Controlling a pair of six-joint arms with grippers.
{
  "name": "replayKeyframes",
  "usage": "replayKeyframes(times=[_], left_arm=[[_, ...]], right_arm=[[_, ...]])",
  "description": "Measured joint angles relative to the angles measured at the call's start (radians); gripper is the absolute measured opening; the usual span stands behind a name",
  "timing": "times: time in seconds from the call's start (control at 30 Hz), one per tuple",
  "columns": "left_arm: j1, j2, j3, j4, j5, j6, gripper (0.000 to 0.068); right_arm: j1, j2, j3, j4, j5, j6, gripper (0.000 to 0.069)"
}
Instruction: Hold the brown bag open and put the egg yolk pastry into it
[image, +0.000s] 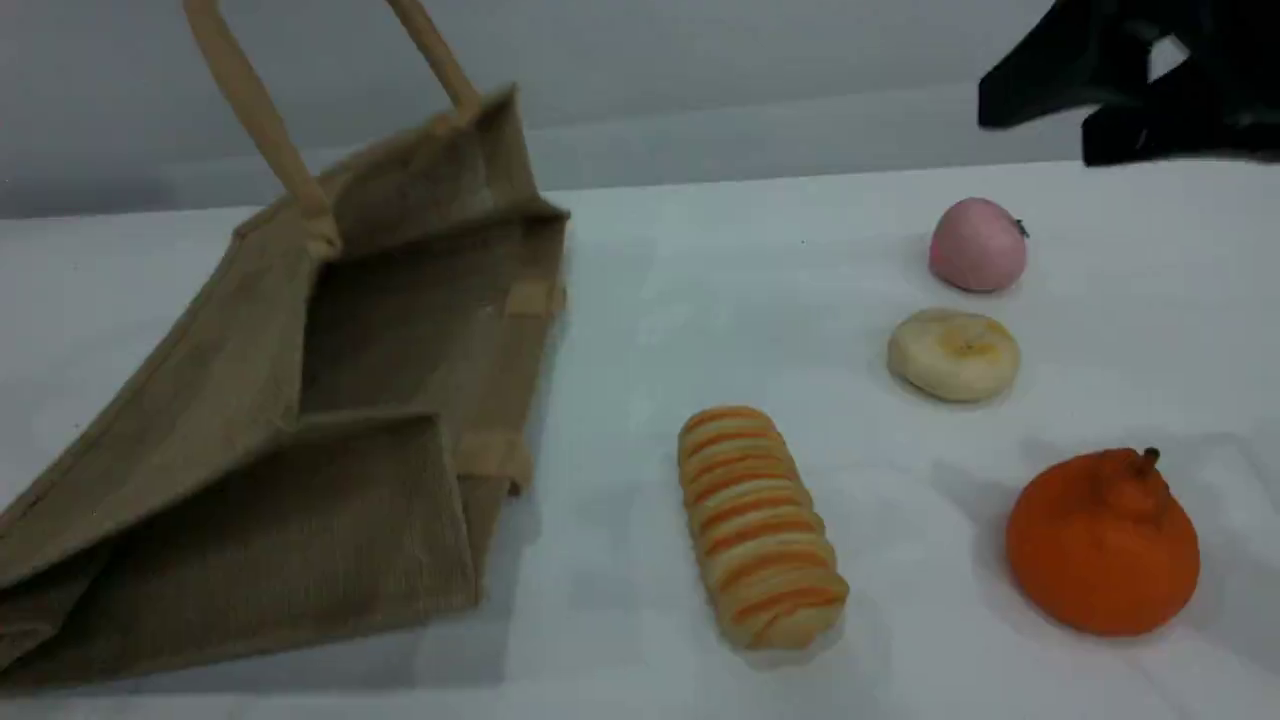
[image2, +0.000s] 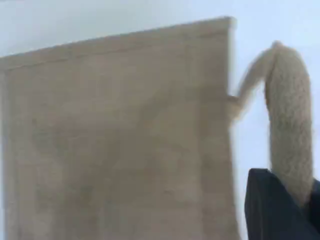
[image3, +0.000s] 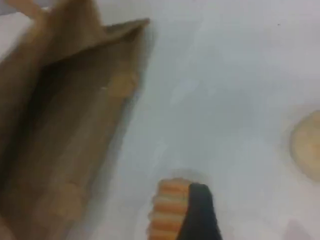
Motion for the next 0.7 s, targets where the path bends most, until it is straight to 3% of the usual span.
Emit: replayKeyframes(times=[0.23, 0.47, 0.7], left_arm=[[0.0, -0.045, -0.053, -0.07, 0.143, 0.09, 0.0082], [0.0, -0.052, -0.099, -0.09, 0.266, 0.154, 0.0082], [0.0, -0.052, -0.145, -0.212, 0.292, 0.295, 0.0082]], right_arm=[[0.002, 0.166, -0.056, 0.133, -0.081, -0.248, 0.0479], [0.002, 0.35, -0.206, 0.132, -0.117, -0.255, 0.0479], [0.002, 0.511, -0.335, 0.132, -0.154, -0.255, 0.0479]])
